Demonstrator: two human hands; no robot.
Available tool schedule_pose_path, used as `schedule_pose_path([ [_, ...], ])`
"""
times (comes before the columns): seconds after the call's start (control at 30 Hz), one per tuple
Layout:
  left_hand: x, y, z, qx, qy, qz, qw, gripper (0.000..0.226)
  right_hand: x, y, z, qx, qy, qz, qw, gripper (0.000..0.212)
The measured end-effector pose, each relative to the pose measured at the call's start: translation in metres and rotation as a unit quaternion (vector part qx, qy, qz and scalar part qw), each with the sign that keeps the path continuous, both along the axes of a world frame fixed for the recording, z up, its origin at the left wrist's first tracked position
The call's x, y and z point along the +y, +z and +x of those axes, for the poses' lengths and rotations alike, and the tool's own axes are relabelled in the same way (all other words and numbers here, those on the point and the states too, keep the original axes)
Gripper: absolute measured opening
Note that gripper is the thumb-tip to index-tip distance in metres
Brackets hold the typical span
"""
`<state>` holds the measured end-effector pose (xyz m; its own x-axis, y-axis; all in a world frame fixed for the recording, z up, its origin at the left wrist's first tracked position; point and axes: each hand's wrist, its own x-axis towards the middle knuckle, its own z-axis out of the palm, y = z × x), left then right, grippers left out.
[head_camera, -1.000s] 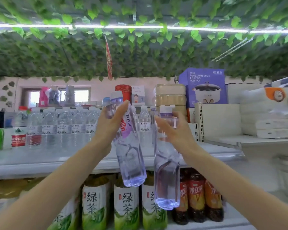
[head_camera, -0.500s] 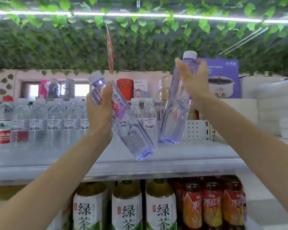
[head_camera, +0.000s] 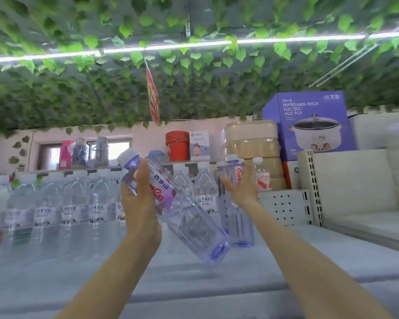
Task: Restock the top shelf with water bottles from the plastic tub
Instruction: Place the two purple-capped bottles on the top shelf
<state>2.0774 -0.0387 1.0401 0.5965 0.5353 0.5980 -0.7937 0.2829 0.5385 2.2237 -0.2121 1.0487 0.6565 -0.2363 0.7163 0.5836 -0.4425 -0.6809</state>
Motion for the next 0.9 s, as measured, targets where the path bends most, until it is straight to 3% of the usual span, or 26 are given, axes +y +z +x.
schedule_pose_path([
  [0.07,-0.004,-0.006,0.006,0.004,0.004,-0.001,1.000,0.046,-0.003,0.000,0.003,-0.003,0.018,0.002,1.000,0.085],
  [0.17,-0.007,-0.011,0.010,0.018,-0.017,-0.013,1.000,0.065,-0.008,-0.004,-0.004,0.007,0.061,-0.005,0.998,0.094],
  [0.27,-0.010,-0.013,0.013,0.040,-0.034,-0.017,0.998,0.084,-0.024,-0.016,-0.009,0.188,0.149,-0.070,0.968,0.112],
  [0.37,-0.015,-0.011,0.016,0.051,-0.037,-0.034,0.997,0.086,-0.036,-0.024,-0.014,0.328,0.128,-0.169,0.921,0.099],
  [0.6,-0.018,-0.011,0.021,0.063,-0.048,-0.044,0.996,0.091,-0.021,-0.035,-0.005,0.313,0.045,-0.188,0.930,0.105],
  [0.73,-0.016,-0.011,0.022,0.067,-0.048,-0.042,0.996,0.096,-0.018,-0.037,0.003,0.278,0.073,-0.168,0.943,0.107],
  [0.8,-0.016,-0.012,0.022,0.068,-0.051,-0.044,0.995,0.089,-0.020,-0.039,0.001,0.266,0.082,-0.208,0.938,0.110],
  [0.9,-0.014,-0.013,0.023,0.062,-0.061,-0.041,0.995,0.076,-0.024,-0.042,-0.003,0.240,0.071,-0.270,0.930,0.134],
])
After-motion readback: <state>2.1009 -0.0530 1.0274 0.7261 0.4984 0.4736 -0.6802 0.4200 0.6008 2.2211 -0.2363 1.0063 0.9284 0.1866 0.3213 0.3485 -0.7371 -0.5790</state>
